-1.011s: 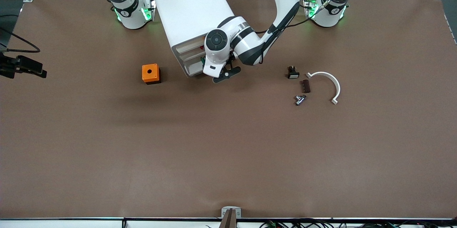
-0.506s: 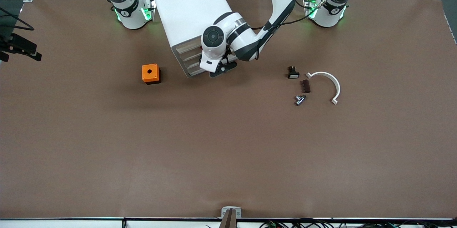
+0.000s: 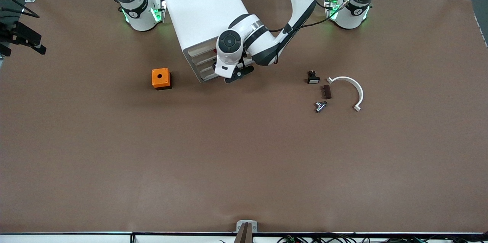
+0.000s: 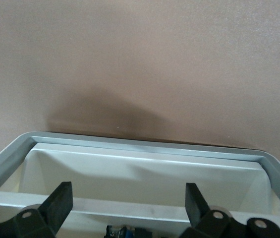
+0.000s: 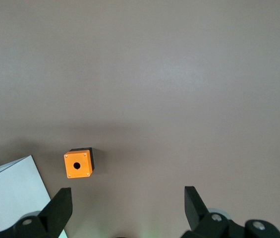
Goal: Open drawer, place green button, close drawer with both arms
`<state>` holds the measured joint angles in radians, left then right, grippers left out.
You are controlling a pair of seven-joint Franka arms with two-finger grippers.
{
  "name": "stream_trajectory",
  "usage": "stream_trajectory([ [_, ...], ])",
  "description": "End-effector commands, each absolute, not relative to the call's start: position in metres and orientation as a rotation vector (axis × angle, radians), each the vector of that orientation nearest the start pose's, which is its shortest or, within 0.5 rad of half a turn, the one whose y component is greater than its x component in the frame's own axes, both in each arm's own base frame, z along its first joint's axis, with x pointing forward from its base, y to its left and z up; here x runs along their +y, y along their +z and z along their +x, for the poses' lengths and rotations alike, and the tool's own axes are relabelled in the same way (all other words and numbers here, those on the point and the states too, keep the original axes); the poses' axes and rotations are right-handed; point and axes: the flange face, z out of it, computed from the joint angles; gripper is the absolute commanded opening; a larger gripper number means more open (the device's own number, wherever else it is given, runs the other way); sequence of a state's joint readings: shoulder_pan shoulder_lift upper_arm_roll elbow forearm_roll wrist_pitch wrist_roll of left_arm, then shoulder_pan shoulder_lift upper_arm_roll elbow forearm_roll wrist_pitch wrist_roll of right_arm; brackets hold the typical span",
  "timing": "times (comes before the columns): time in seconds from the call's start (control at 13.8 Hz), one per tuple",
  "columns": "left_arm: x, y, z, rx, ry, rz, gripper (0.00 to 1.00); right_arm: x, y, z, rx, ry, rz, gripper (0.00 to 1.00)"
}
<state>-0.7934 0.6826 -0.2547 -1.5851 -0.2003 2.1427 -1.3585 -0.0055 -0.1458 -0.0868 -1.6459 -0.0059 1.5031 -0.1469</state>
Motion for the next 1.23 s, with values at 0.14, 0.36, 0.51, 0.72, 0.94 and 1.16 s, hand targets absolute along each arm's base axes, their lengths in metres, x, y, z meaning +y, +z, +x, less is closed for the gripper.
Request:
stream_trajectory([
  [0.14,-0.572,0.263,0.388,-0.850,0.543,-3.034,1.00,-0.053,0.660,0.491,-0.128,-0.025,-3.156,1.00],
  [0.36,-0.546,0.286,0.435,-0.970,0.512,-3.053,1.00,-0.056,0.660,0.489,-0.096,-0.016,-3.152,1.00],
  [0.51,-0.523,0.299,0.464,-1.057,0.492,-3.052,1.00,-0.055,0.661,0.488,-0.075,-0.018,-3.145,1.00],
  [0.72,-0.487,0.308,0.502,-1.152,0.445,-3.040,1.00,-0.053,0.662,0.483,-0.025,-0.016,-3.141,1.00],
  [0.94,-0.453,0.311,0.533,-1.161,0.318,-3.026,1.00,-0.054,0.663,0.483,-0.025,-0.028,-3.140,1.00],
  [1.16,-0.433,0.323,0.555,-1.231,0.289,-3.023,1.00,-0.053,0.663,0.484,-0.035,-0.033,-3.139,1.00],
])
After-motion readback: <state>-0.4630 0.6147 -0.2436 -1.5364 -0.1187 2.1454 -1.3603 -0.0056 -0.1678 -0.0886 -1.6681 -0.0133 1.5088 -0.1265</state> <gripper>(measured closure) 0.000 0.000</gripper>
